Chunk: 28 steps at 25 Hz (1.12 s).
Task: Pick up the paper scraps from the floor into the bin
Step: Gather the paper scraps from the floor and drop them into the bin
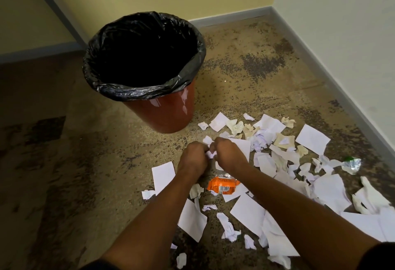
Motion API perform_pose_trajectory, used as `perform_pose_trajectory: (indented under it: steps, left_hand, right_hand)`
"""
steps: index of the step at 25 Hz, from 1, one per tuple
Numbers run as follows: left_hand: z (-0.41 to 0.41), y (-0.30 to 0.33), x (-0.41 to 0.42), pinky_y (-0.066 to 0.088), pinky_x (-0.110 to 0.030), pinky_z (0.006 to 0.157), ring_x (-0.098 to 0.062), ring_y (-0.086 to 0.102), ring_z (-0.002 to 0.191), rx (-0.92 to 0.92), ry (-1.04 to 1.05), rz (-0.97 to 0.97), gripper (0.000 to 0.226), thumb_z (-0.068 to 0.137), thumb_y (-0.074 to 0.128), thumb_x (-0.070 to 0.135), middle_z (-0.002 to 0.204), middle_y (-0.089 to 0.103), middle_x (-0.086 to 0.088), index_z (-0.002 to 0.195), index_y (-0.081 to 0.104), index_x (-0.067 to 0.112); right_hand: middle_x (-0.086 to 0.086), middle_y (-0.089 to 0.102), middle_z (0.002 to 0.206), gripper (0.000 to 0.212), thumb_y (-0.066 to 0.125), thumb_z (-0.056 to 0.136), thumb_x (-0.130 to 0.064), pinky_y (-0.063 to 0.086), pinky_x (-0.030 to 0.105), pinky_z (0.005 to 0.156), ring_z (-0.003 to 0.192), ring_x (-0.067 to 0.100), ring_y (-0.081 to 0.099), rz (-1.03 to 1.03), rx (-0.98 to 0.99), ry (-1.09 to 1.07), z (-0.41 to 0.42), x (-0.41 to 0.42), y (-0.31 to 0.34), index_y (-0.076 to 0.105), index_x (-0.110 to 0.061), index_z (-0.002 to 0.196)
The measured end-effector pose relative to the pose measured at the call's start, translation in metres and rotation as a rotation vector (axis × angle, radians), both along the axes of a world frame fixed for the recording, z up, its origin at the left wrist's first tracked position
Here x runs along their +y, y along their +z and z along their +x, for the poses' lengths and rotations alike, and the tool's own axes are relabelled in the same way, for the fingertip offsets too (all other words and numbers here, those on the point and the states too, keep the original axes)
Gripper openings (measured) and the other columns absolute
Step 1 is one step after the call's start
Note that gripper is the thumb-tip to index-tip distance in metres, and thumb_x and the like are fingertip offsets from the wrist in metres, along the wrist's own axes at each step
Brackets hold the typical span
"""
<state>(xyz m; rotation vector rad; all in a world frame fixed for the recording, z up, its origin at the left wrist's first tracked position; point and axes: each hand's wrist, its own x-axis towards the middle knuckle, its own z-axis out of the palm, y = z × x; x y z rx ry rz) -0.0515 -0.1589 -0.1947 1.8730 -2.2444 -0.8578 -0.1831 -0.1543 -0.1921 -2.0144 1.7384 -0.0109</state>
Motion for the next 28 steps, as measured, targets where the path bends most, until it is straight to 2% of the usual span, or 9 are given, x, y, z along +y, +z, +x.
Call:
perform_pose_trajectory:
  steps: [6, 9, 11, 14, 17, 19, 23, 25, 28]
  left_hand:
    - [-0.001, 0.073, -0.024, 0.041, -0.028, 0.063, -0.030, 0.065, 0.080, 0.094, 0.031, -0.077, 0.013, 0.084, 0.064, 0.018, 0.082, 0.066, -0.008, 0.090, 0.076, 0.018]
    - [-0.005, 0.121, -0.029, 0.048, -0.033, 0.064, -0.034, 0.067, 0.083, 0.070, 0.018, -0.138, 0.012, 0.085, 0.063, 0.022, 0.082, 0.065, -0.008, 0.089, 0.072, 0.017]
    - [-0.012, 0.157, -0.034, 0.049, -0.035, 0.063, -0.035, 0.066, 0.082, 0.054, 0.009, -0.234, 0.013, 0.088, 0.063, 0.023, 0.084, 0.067, -0.012, 0.086, 0.072, 0.013]
    - [-0.017, 0.211, -0.042, 0.056, -0.038, 0.062, -0.031, 0.068, 0.072, 0.132, 0.022, -0.389, 0.015, 0.087, 0.064, 0.020, 0.073, 0.066, -0.010, 0.074, 0.068, 0.013]
    - [-0.005, 0.249, -0.051, 0.060, -0.035, 0.064, -0.023, 0.070, 0.070, 0.225, 0.083, -0.528, 0.012, 0.088, 0.064, 0.019, 0.074, 0.071, -0.004, 0.083, 0.075, 0.017]
    - [0.011, 0.261, -0.060, 0.059, -0.035, 0.066, -0.020, 0.070, 0.073, 0.272, 0.166, -0.636, 0.015, 0.087, 0.063, 0.018, 0.080, 0.075, -0.002, 0.088, 0.078, 0.019]
    - [0.049, 0.257, -0.079, 0.053, -0.026, 0.073, -0.007, 0.067, 0.083, 0.333, 0.337, -0.762, 0.014, 0.090, 0.067, 0.021, 0.092, 0.076, 0.006, 0.096, 0.079, 0.022]
    - [0.059, 0.244, -0.081, 0.049, -0.031, 0.072, -0.008, 0.062, 0.082, 0.321, 0.338, -0.733, 0.014, 0.089, 0.064, 0.015, 0.095, 0.074, 0.001, 0.094, 0.077, 0.019]
    - [0.067, 0.224, -0.083, 0.047, -0.029, 0.078, -0.017, 0.061, 0.105, 0.250, 0.294, -0.621, 0.030, 0.087, 0.060, 0.002, 0.114, 0.068, -0.003, 0.112, 0.072, 0.015]
  right_hand:
    - [0.003, 0.072, 0.096, 0.012, 0.077, 0.072, -0.008, 0.037, 0.019, 0.073, 0.089, 0.021, 0.066, -0.100, -0.257, -0.207, -0.013, -0.025, 0.060, 0.074, -0.016, 0.080]
    - [0.006, 0.071, 0.083, 0.004, 0.075, 0.075, -0.011, 0.040, 0.022, 0.068, 0.079, 0.022, 0.064, -0.108, -0.131, -0.162, -0.007, -0.038, 0.118, 0.072, -0.013, 0.074]
    - [0.009, 0.066, 0.075, 0.010, 0.073, 0.079, -0.015, 0.043, 0.026, 0.064, 0.069, 0.023, 0.059, -0.147, -0.034, -0.156, -0.003, -0.049, 0.166, 0.069, -0.008, 0.074]
    - [0.005, 0.057, 0.066, 0.018, 0.070, 0.082, -0.011, 0.035, 0.023, 0.053, 0.057, 0.017, 0.052, -0.196, 0.039, -0.187, 0.000, -0.057, 0.241, 0.060, -0.010, 0.067]
    - [0.006, 0.059, 0.070, 0.008, 0.069, 0.081, -0.011, 0.035, 0.023, 0.051, 0.059, 0.017, 0.053, -0.374, 0.087, -0.181, 0.007, -0.066, 0.286, 0.063, -0.009, 0.075]
    - [0.008, 0.066, 0.080, 0.004, 0.071, 0.080, -0.014, 0.044, 0.025, 0.060, 0.067, 0.020, 0.061, -0.535, -0.068, -0.189, 0.022, -0.075, 0.289, 0.070, -0.011, 0.082]
    - [0.004, 0.064, 0.092, 0.008, 0.069, 0.084, -0.014, 0.041, 0.024, 0.067, 0.076, 0.014, 0.057, -0.792, -0.463, -0.161, 0.066, -0.092, 0.246, 0.074, -0.015, 0.091]
    - [0.010, 0.061, 0.099, 0.016, 0.062, 0.088, -0.008, 0.044, 0.028, 0.072, 0.083, 0.020, 0.056, -0.756, -0.529, -0.076, 0.081, -0.097, 0.216, 0.071, -0.010, 0.101]
    - [0.017, 0.060, 0.110, 0.023, 0.059, 0.087, -0.002, 0.044, 0.030, 0.082, 0.099, 0.029, 0.056, -0.645, -0.498, -0.005, 0.085, -0.108, 0.187, 0.069, -0.006, 0.107]
